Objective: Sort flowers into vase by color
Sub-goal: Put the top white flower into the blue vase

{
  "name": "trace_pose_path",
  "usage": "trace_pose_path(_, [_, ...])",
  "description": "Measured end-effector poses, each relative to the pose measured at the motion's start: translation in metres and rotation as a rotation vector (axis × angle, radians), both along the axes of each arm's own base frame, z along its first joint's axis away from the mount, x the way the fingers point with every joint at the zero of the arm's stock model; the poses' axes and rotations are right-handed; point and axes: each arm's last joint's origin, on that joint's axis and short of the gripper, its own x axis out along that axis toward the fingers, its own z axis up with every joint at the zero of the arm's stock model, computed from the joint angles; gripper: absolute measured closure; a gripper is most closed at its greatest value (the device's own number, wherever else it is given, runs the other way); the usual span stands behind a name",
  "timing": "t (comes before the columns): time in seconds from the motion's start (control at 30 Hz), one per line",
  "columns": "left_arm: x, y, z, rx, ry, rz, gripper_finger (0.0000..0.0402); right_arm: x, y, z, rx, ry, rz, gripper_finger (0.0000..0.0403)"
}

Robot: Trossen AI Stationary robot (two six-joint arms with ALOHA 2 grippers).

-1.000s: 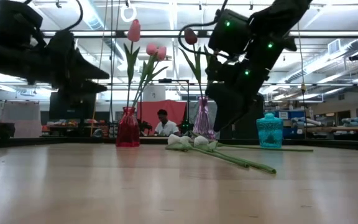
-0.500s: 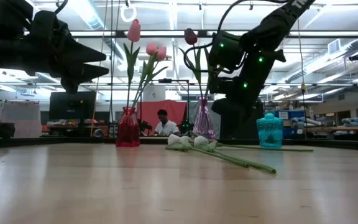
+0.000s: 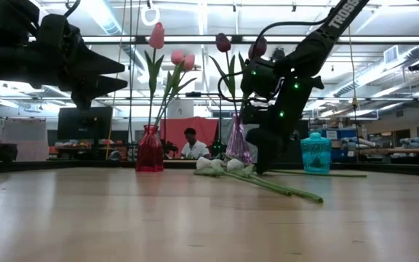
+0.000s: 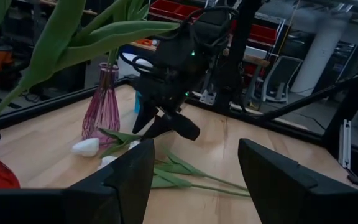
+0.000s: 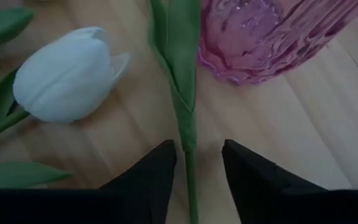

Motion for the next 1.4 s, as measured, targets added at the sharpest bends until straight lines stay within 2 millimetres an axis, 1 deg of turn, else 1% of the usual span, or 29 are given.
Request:
trace_pose_path(0.07, [0.0,0.0,0.0,0.0,0.001,0.0,0.0163,0.0,0.0,0.0,0.004,0.003,-0.008,0.0266])
trace_pose_path(0.13, [0.0,0.0,0.0,0.0,0.002,0.0,0.0163,-0.001,0.002,0.001,0.017,-0.004,-0.014,0.0293])
trace_pose_path(0.3, [0.0,0.0,-0.001,0.001,0.007,0.001,0.0163,0.0,0.007,0.002,0.059,-0.013,-0.001,0.0378])
trace_pose_path(0.37, [0.0,0.0,-0.001,0.001,0.007,0.0,0.0163,0.0,0.01,0.003,0.067,-0.009,0.0,0.0391])
trace_pose_path(0.5, [0.0,0.0,-0.001,-0.001,0.008,0.001,0.0163,-0.005,0.021,0.008,0.11,0.02,0.003,0.0382])
trace_pose_path(0.6, [0.0,0.0,-0.001,-0.002,0.008,0.001,0.0163,-0.012,0.035,0.018,0.146,0.051,0.021,0.0388])
trace_pose_path(0.7, [0.0,0.0,-0.001,-0.002,0.008,0.001,0.0163,-0.015,0.047,0.033,0.141,0.031,0.051,0.0396])
trace_pose_path(0.93, [0.0,0.0,-0.001,-0.023,0.004,0.001,0.0163,-0.021,0.071,0.068,0.129,-0.079,0.11,0.0393])
trace_pose_path(1.1, [0.0,0.0,-0.001,-0.024,0.004,0.001,0.0163,-0.028,0.086,0.088,0.119,-0.138,0.151,0.0392])
trace_pose_path(1.3, [0.0,0.0,-0.001,-0.025,0.004,0.001,0.0163,-0.038,0.099,0.103,0.083,-0.167,0.172,0.0392])
trace_pose_path(1.4, [0.0,0.0,-0.001,-0.025,0.004,0.001,0.0163,-0.049,0.1,0.102,0.075,-0.191,0.175,0.0392])
